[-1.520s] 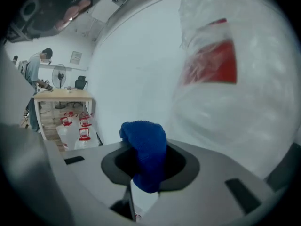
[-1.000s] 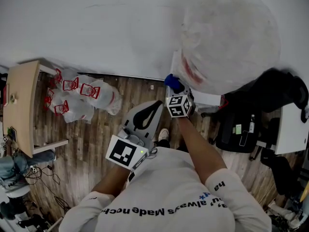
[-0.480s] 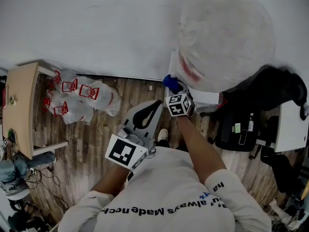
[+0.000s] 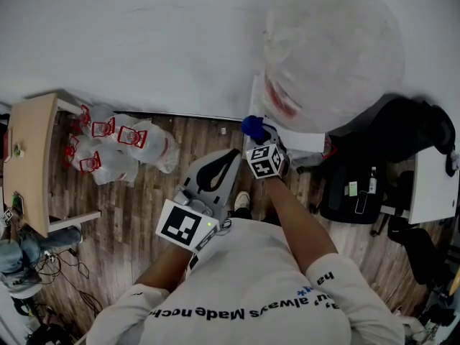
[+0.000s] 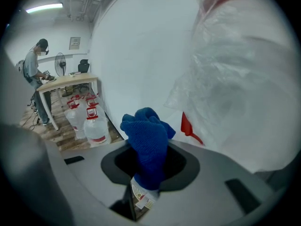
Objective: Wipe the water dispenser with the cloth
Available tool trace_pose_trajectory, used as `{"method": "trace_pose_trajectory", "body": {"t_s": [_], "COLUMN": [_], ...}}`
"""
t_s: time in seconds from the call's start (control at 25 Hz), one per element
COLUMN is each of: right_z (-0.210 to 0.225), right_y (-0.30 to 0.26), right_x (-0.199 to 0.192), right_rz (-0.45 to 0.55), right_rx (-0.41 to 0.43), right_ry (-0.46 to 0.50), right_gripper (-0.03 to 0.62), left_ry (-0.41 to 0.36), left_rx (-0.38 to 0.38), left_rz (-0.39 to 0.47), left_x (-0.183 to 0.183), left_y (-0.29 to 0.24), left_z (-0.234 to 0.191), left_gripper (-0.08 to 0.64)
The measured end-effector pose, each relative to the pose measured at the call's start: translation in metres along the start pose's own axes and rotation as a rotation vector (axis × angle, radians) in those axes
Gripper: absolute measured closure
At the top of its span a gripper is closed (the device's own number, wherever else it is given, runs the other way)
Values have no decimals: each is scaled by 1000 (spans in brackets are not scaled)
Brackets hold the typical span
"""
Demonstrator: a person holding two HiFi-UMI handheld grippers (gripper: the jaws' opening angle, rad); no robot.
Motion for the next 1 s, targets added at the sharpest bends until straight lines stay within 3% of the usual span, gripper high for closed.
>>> {"method": "trace_pose_trajectory", "body": {"t_s": [1.0], "right_z": [-30], "right_y": [24], "right_x": [-23], "right_rz": [-2], "right_rx": [55], "right_ry": [20], "right_gripper": [489], "left_ry": [-6], "left_rx": [-13], "left_rz": [14], "left_x": [1], "left_y": [6], "left_z": [12], "left_gripper": [540]}}
Point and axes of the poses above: the fingertips, and each gripper's own axes: y backward along the fingers, z to its right, x out of its top, the point moved 7 cm from there along y, backward along the fingers, and after that the axes turned 7 degrees about x, right-handed, at the moved point
